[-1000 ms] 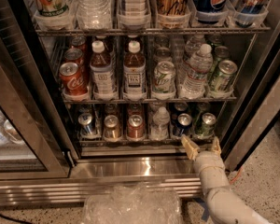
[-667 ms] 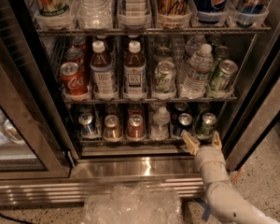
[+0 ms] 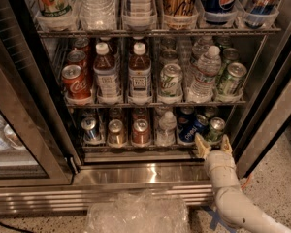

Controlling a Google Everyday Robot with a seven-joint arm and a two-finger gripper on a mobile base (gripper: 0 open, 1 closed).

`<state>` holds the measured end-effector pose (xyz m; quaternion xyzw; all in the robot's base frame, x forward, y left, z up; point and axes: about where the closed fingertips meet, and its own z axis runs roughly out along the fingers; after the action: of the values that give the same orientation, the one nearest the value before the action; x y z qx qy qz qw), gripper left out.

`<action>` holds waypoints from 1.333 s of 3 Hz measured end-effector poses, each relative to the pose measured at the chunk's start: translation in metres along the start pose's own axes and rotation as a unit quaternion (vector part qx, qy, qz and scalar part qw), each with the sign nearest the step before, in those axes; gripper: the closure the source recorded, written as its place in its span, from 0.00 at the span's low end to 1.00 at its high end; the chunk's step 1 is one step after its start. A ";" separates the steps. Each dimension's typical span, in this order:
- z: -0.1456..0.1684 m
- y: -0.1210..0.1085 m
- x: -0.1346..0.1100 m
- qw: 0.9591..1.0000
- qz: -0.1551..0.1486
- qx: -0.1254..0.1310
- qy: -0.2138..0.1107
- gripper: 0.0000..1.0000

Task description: Pick green can from bottom shelf of fridge

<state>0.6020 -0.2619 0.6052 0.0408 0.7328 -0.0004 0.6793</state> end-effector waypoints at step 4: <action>-0.003 0.001 0.007 1.000 0.011 0.016 -0.009 0.37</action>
Offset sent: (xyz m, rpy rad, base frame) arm -0.0231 -0.0031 0.0126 0.0193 -0.0371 -0.0470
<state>0.5985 -0.2603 0.5988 0.0599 0.7262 -0.0049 0.6849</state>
